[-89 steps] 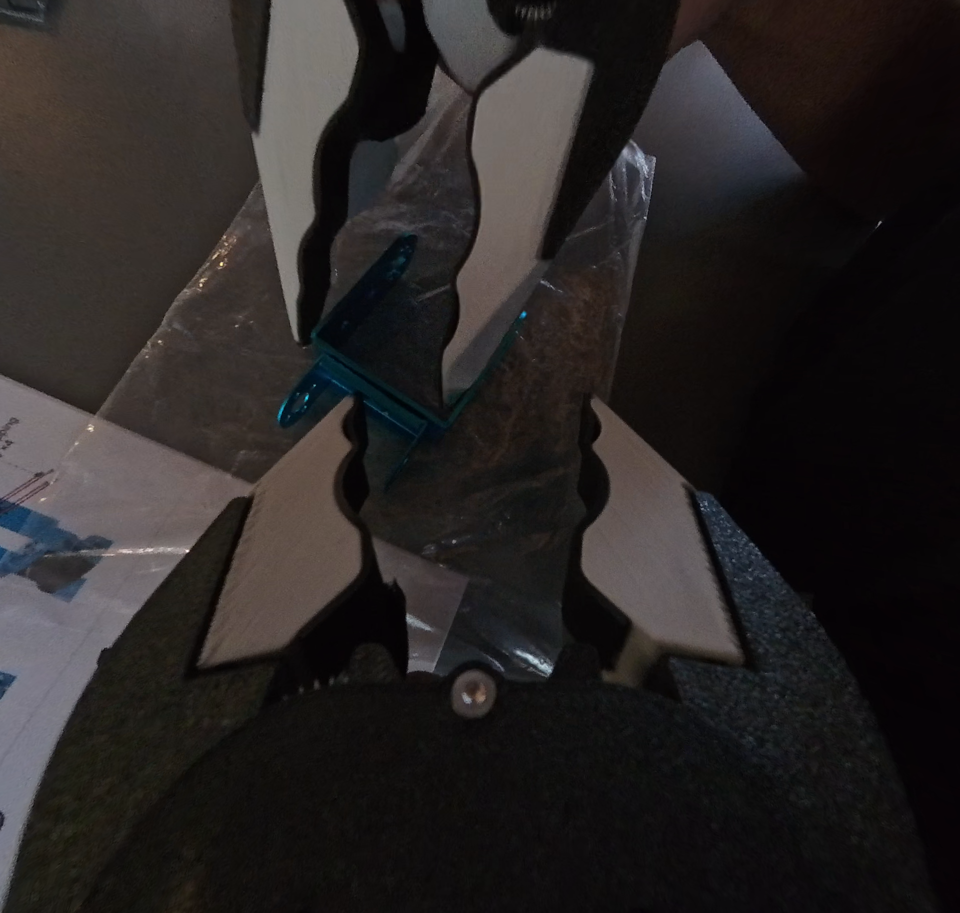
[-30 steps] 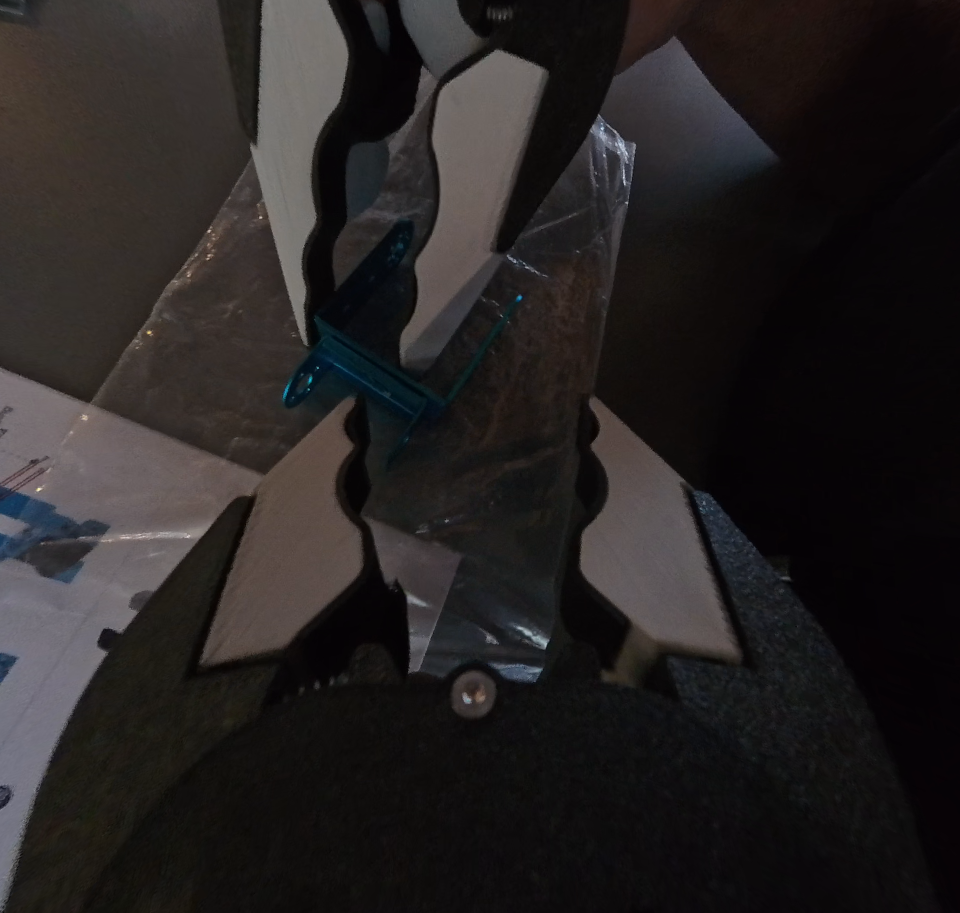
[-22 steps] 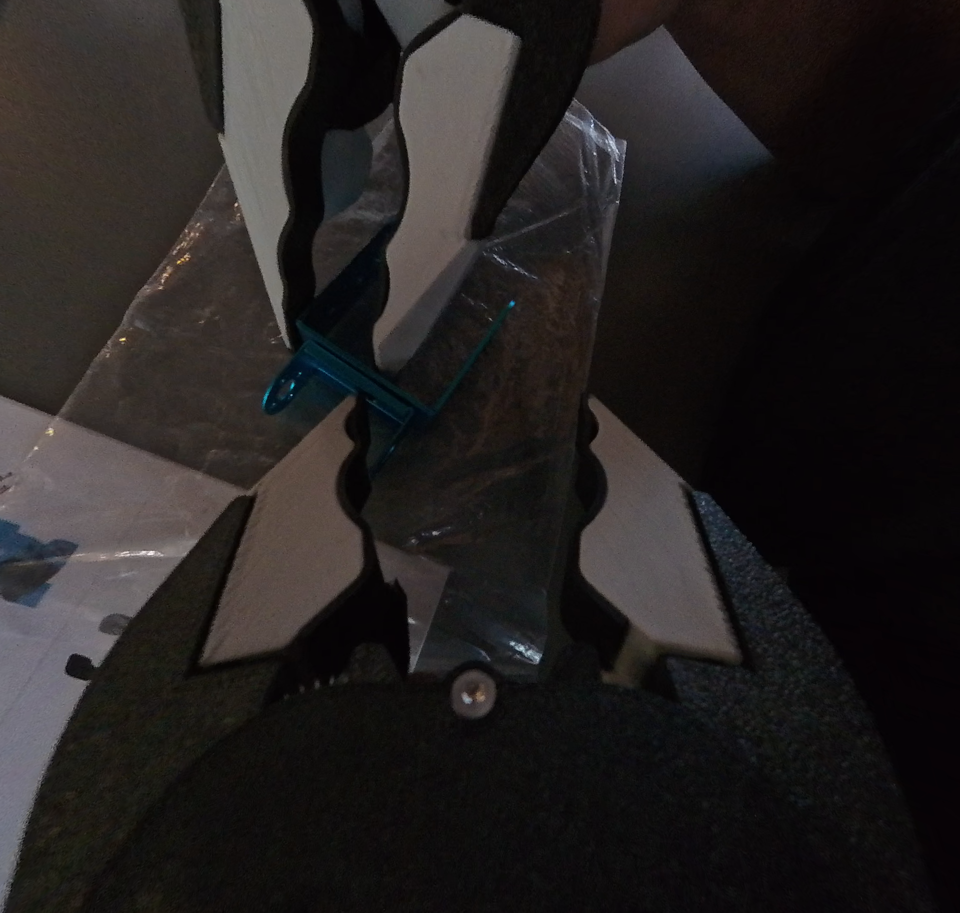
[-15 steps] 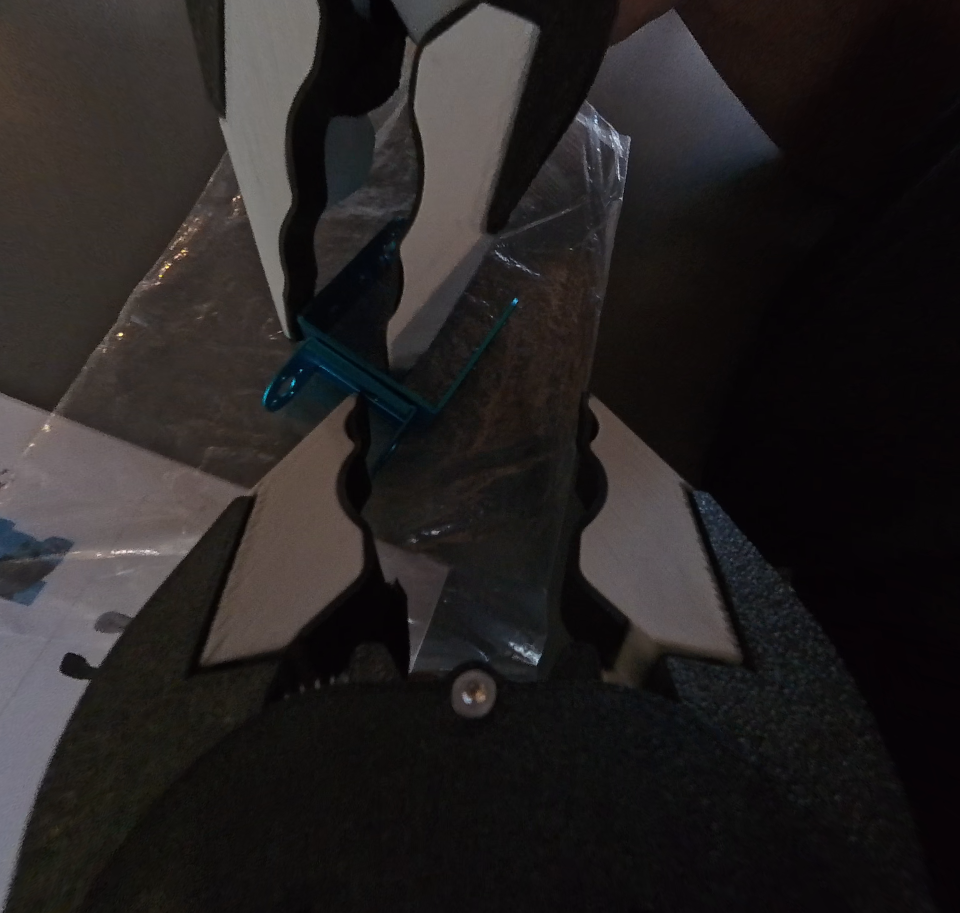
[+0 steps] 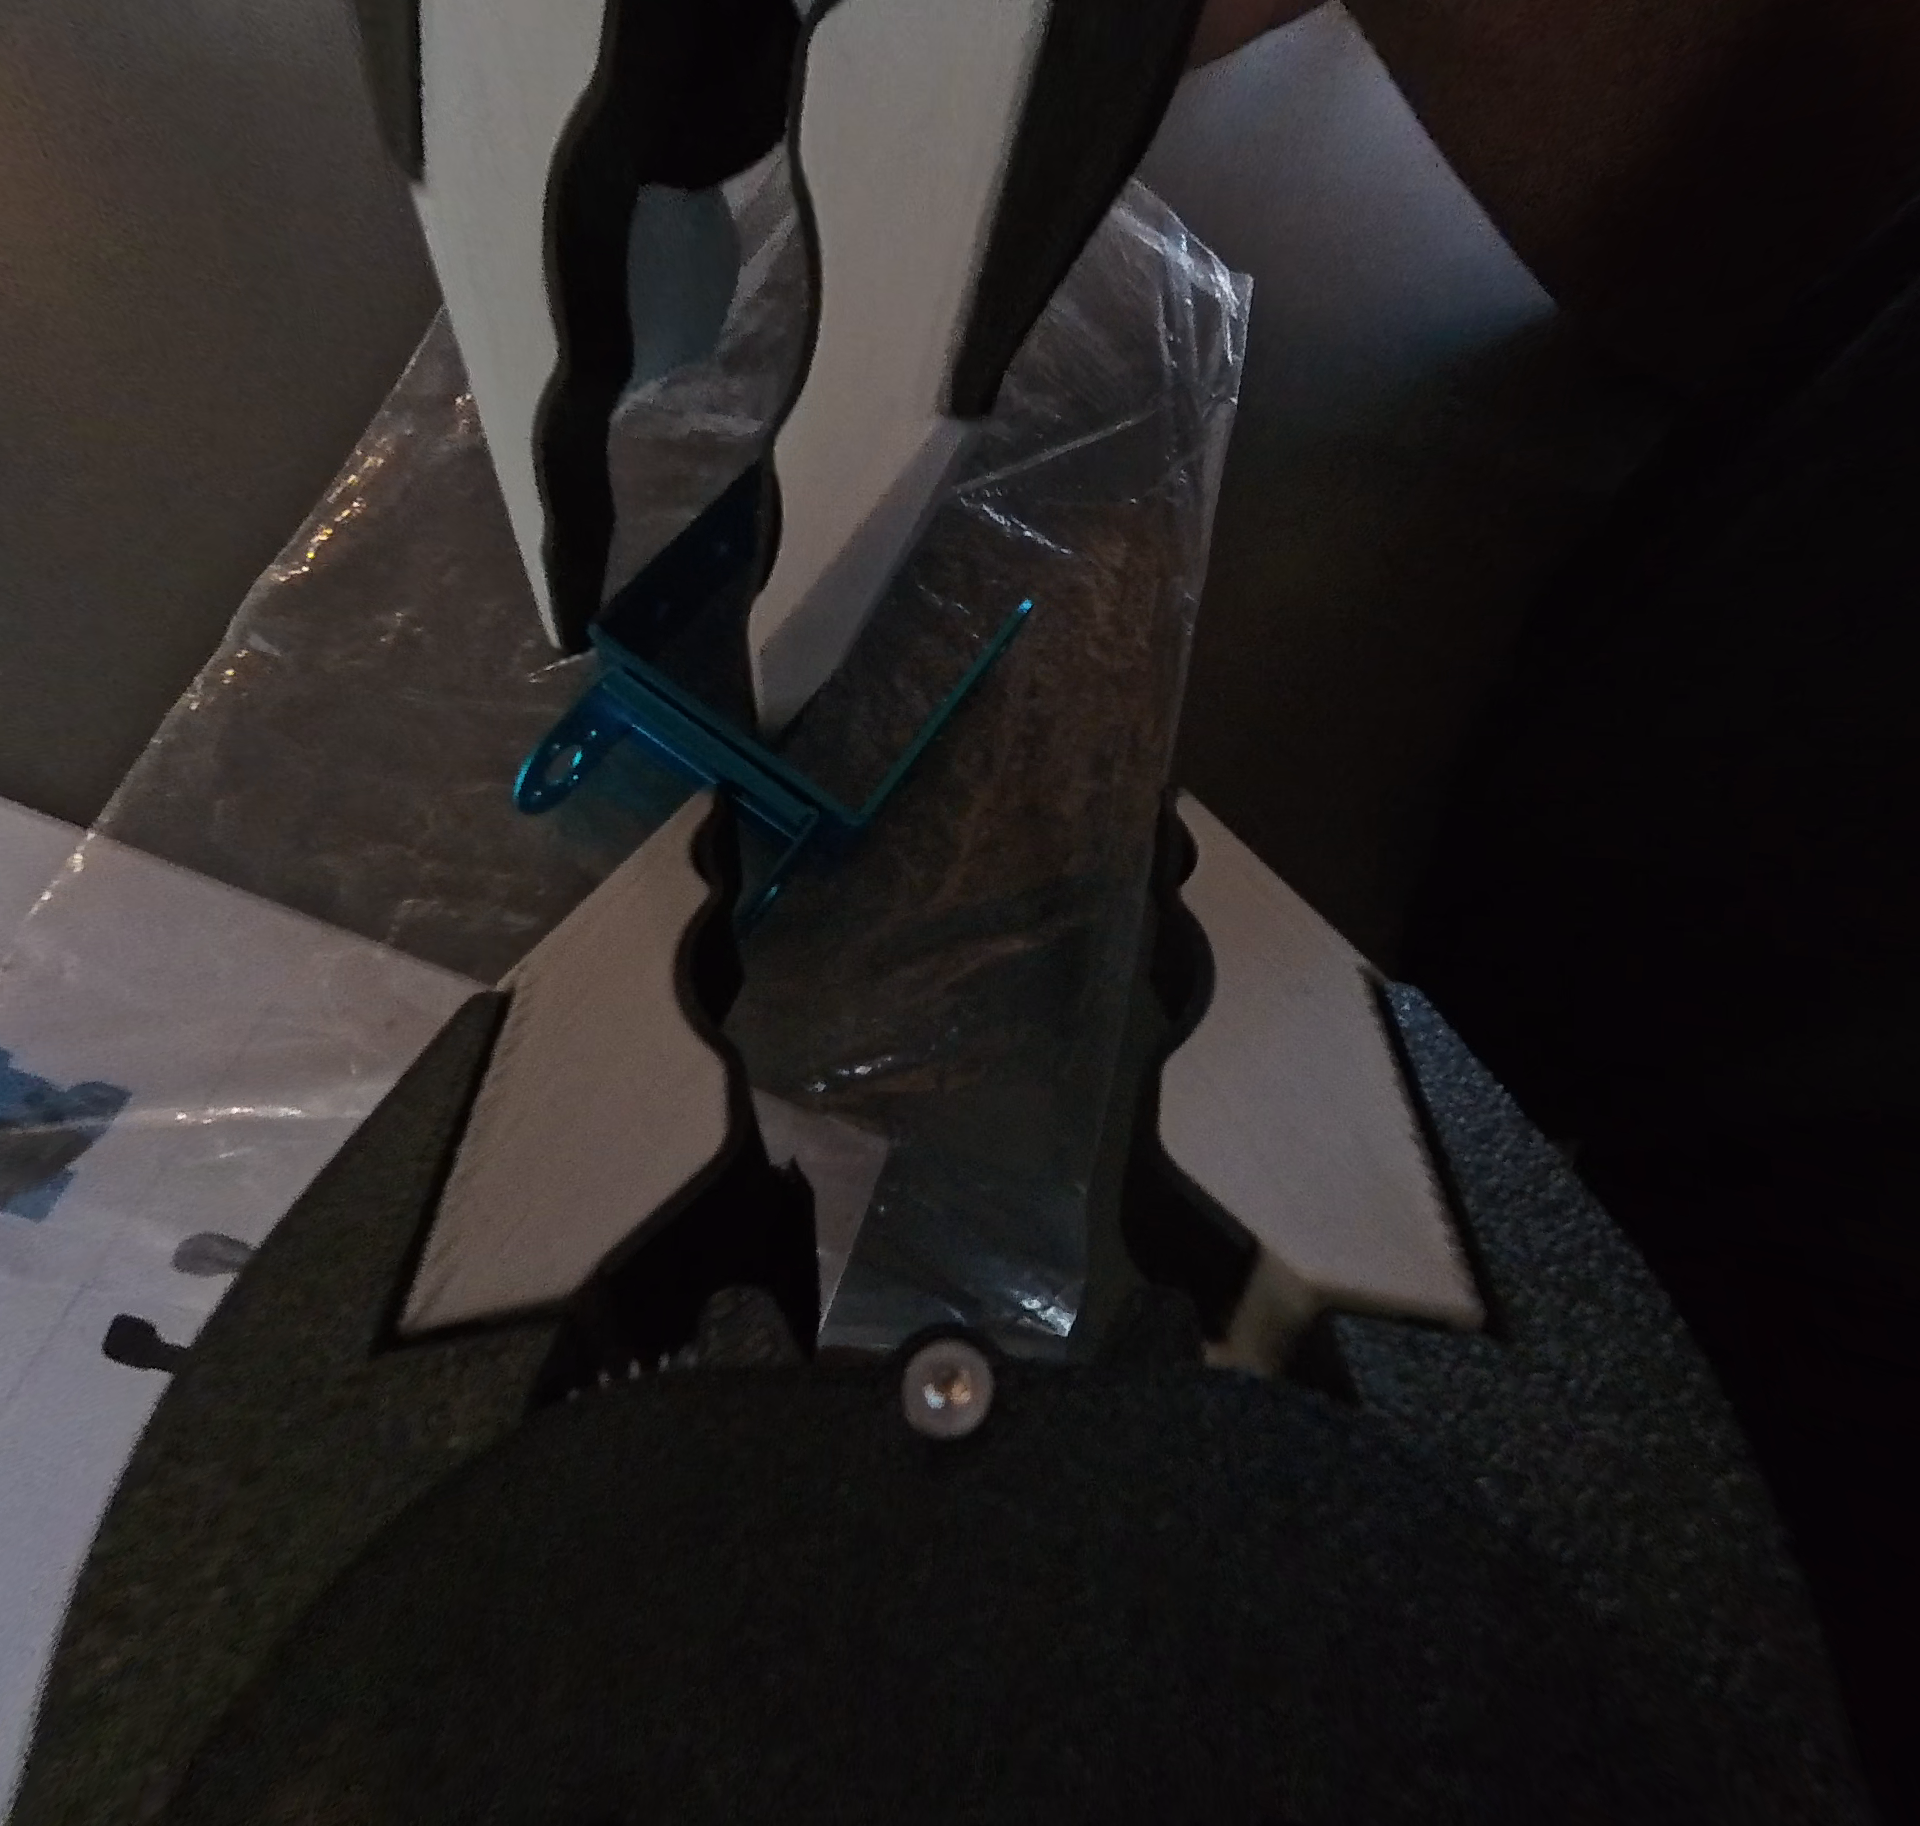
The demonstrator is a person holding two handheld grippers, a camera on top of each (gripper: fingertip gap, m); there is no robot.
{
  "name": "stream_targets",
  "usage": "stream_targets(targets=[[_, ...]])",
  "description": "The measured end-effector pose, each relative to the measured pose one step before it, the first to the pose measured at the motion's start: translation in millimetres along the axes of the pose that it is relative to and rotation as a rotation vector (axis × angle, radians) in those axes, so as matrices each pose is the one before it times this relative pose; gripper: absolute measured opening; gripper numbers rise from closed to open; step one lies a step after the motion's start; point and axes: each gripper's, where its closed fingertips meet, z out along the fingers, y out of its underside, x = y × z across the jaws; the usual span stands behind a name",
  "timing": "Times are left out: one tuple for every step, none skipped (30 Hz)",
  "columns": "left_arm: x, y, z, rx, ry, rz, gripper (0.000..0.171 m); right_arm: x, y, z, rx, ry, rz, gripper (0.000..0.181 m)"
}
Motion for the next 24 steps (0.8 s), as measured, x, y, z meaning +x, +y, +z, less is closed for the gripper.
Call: stream_targets(targets=[[-0.1,0.12,0.06,-0.00008,-0.0009,0.0005,0.08,0.23,0.91,-1.1,-0.003,0.0062,0.0025,0.036],[0.08,-0.11,0.08,-0.00016,-0.001,0.0004,0.08,-0.94,1.45,-0.22,-0.0066,0.0008,0.0052,0.038],[0.09,-0.09,0.01,-0.0001,-0.0004,-0.0002,0.08,-1.82,1.95,0.9,-0.0074,-0.0029,0.0043,0.039],[0.04,-0.04,0.02,0.00026,0.0002,-0.0001,0.08,-1.97,2.3,1.93,-0.0082,-0.0012,0.0004,0.039],[0.08,-0.1,0.05,0.00068,0.0005,-0.0001,0.08,0.03,1.68,2.09,-0.0052,0.0125,-0.0061,0.038],[0.13,-0.16,0.11,0.0005,0.0012,-0.0005,0.08,1.28,-1.82,0.19,0.0158,0.0204,-0.0084,0.035],[0.29,-0.15,0.22,-0.00021,0.0019,0.0004,0.08,0.59,0.83,0.52,-0.0043,0.0093,-0.0014,0.032],[0.63,-0.21,0.2,-0.00098,0.0025,0.002,0.08,1.12,-0.13,0.17,0.0013,0.0083,0.0007,0.029],[1.17,-0.23,0.31,-0.00058,0.0052,0.0041,0.078,1.38,0.35,0.27,-0.0015,0.0084,-0.0026,0.024],[1.47,-0.38,0.57,0.00102,0.0063,0.0046,0.076,0.9,-0.26,0.27,0.0034,0.0075,-0.0058,0.021],[0.71,-0.15,0.96,-0.00033,0.0013,0.0019,0.076,0.2,-0.15,0.24,0.0009,0.0021,-0.0035,0.02],[-0.26,0.1,0.79,-0.00169,-0.005,0.003,0.077,0.27,0.12,-0.22,0.0006,0.0014,-0.0014,0.02],[0.02,-0.21,0.25,-0.00008,-0.002,0.0012,0.076,0.06,0.09,-0.49,0.0013,-0.0006,0.0011,0.023],[0.27,-0.2,-0.02,-0.00069,0.001,-0.002,0.077,-0.32,0.14,-0.7,0.0025,-0.0039,0.0027,0.028],[0.23,0.08,-0.25,-0.00046,0.0013,-0.0022,0.076,-0.29,1.89,-1.34,-0.0058,-0.0044,0.0021,0.03],[0.42,0.84,-0.53,-0.00201,0.0009,-0.0006,0.077,1.84,3.31,-2.62,-0.0112,0.0107,-0.005,0.034],[0.51,1.95,-1.11,-0.00451,0.0001,0.0023,0.077,3.2,3.3,-3.9,-0.0053,0.022,-0.0114,0.038],[-0.12,2.48,-2.38,-0.00643,-0.0031,0.0086,0.077,1.35,2.93,-4.68,0.0018,0.0134,-0.0123,0.042],[-0.74,1.59,-4.39,0.00119,-0.0068,0.0167,0.077,-2.24,2.21,-5.14,0.0106,-0.0083,-0.0093,0.046],[-0.84,0.08,-6.26,0.01038,-0.0019,0.0192,0.077,-3.91,1.58,-4.63,0.0178,-0.0174,-0.0064,0.052],[-1.27,-0.05,-7.45,0.01064,0.0037,0.0196,0.076,-4.41,1.2,-3.66,0.0236,-0.0165,-0.0042,0.063],[-3.49,0.06,-7.67,0.00866,-0.0006,0.0232,0.076,-3.69,1.06,-2.41,0.0294,-0.0082,-0.0052,0.07],[-6.93,-0.62,-7.53,0.01315,-0.0121,0.0291,0.076,-3.22,1.01,-1.88,0.0306,-0.0018,-0.0029,0.075],[-8.07,-0.81,-6.64,0.01502,-0.0093,0.034,0.076,-3.66,0.0,-2.17,0.0374,-0.0028,-0.0022,0.077]])
